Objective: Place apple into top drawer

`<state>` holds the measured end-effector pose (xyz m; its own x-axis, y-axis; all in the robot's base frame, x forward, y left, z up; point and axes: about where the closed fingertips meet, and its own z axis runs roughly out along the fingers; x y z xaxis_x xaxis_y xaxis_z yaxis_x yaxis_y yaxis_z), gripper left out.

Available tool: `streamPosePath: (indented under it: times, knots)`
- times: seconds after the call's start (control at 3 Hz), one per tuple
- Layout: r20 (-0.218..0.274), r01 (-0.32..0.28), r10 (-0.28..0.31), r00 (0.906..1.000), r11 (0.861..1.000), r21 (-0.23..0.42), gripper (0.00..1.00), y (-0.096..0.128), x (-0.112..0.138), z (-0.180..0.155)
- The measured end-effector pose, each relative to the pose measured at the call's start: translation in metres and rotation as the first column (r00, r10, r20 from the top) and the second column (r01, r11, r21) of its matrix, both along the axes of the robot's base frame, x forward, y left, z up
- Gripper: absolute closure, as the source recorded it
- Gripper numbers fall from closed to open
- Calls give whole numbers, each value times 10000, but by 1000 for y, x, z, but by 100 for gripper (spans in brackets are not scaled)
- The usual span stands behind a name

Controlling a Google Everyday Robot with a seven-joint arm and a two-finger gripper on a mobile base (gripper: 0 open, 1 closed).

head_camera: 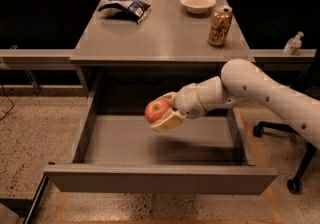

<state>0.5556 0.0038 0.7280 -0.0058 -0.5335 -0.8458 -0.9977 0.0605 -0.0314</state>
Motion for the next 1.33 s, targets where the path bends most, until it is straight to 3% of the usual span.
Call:
streamPosePath:
  times: [0.33, 0.67, 1.33]
  knots:
    - [-341, -323, 337, 9988, 9986, 407, 84, -1, -4, -36]
    - [-597, -453, 502, 9970, 9957, 806, 61, 0, -8, -60]
    - [-918, -825, 948, 9913, 9881, 1295, 14, 13, -18, -81]
